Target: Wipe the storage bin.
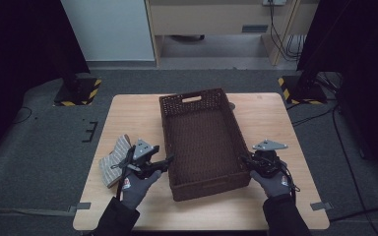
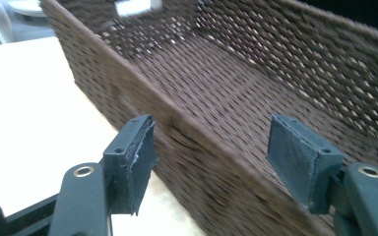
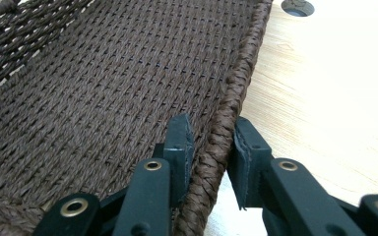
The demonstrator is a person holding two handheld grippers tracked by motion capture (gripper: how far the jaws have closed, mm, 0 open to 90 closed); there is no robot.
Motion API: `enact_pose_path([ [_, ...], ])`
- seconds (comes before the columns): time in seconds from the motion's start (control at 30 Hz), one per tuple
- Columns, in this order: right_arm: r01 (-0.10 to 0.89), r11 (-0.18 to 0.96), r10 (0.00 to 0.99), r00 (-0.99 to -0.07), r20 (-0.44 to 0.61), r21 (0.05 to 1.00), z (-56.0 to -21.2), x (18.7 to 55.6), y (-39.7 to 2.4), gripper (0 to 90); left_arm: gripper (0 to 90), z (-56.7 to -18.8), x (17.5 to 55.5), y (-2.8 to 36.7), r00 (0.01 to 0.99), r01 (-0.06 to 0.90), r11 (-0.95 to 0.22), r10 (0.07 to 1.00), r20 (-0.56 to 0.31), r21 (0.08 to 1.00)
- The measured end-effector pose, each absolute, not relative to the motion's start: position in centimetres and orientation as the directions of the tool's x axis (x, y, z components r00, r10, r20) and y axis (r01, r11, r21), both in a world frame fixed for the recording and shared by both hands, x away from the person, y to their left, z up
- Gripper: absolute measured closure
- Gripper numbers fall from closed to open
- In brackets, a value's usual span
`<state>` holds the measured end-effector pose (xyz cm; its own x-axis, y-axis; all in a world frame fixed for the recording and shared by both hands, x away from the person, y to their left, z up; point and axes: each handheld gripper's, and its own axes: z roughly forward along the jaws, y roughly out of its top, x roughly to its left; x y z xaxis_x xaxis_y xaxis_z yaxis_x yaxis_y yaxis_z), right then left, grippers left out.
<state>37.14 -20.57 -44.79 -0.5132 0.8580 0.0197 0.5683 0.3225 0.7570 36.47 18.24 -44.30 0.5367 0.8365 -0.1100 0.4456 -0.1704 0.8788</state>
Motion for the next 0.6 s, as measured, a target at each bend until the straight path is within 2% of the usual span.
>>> enact_pose_path([
  [0.1,0.57,0.315,0.862,-0.507,0.023,0.758,-44.8,37.4,-20.9,71.4,33.7,-44.8,37.5,18.5,0.548,0.451,-0.168,0.827,-0.123,0.876],
  [0.37,0.572,0.304,0.876,-0.481,0.011,0.762,-44.9,37.8,-21.4,62.0,35.9,-45.4,38.2,17.7,0.583,0.447,-0.191,0.803,-0.122,0.874],
  [0.4,0.566,0.304,0.879,-0.477,0.004,0.766,-44.8,37.6,-21.4,58.7,36.2,-45.4,38.2,17.6,0.588,0.448,-0.198,0.8,-0.12,0.872],
  [0.6,0.565,0.276,0.879,-0.475,0.033,0.778,-44.1,36.9,-21.5,56.6,36.6,-45.4,37.9,16.8,0.598,0.441,-0.238,0.797,-0.086,0.865],
])
